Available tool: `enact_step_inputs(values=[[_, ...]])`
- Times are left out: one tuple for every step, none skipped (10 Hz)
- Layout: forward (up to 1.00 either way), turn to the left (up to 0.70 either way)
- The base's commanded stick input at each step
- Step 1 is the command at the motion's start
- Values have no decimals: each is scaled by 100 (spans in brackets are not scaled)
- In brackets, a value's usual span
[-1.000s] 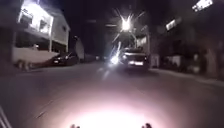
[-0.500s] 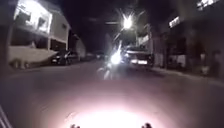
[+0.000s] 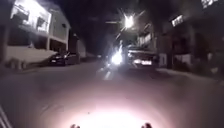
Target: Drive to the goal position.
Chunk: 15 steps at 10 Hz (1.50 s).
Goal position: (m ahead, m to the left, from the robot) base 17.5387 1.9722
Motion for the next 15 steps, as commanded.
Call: enact_step_inputs(values=[[85,0],[85,0],[85,0],[85,0],[85,0],[85,0],[85,0],[85,0],[85,0],[85,0],[85,-4],[85,-34],[85,-32],[85,-9],[85,0]])
